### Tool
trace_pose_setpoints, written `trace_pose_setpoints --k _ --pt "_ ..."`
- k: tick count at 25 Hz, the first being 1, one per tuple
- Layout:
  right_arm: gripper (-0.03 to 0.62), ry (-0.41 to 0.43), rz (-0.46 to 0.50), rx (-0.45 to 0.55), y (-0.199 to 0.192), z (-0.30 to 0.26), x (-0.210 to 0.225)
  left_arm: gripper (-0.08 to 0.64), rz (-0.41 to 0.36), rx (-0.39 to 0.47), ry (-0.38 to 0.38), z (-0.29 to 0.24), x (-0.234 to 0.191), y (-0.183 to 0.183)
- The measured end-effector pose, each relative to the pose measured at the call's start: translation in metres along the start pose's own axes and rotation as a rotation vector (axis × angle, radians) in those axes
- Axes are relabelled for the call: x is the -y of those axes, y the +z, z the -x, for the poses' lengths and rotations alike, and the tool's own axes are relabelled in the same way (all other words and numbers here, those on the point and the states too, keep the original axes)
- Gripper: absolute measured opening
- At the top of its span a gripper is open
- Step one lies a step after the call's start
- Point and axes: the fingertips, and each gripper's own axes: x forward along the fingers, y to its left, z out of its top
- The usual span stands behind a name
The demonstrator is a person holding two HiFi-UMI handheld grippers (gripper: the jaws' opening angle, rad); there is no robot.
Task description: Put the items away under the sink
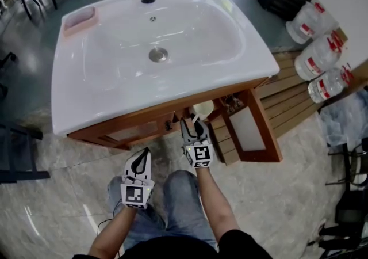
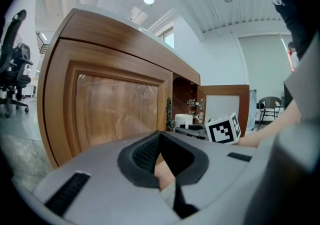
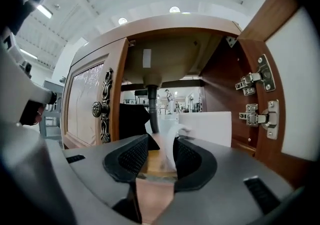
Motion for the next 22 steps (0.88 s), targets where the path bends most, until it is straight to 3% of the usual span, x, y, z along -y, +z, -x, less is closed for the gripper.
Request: trace_pose_setpoints --k 10,18,22 --pt "0.165 0.057 0.055 0.007 0.009 -0.023 0.004 0.006 -0.001 -0.047 0.006 0.009 -0.008 0.004" --pt "0.202 -0.019 0.003 0.05 0.016 0.018 0.01 0.006 0.007 -0.024 0.001 -0.005 -0.007 -0.005" --pt "0.116 -0.031 -0.006 0.047 0.04 0.056 0.007 0.006 0.027 -0.034 -0.006 0.008 -0.004 0.021"
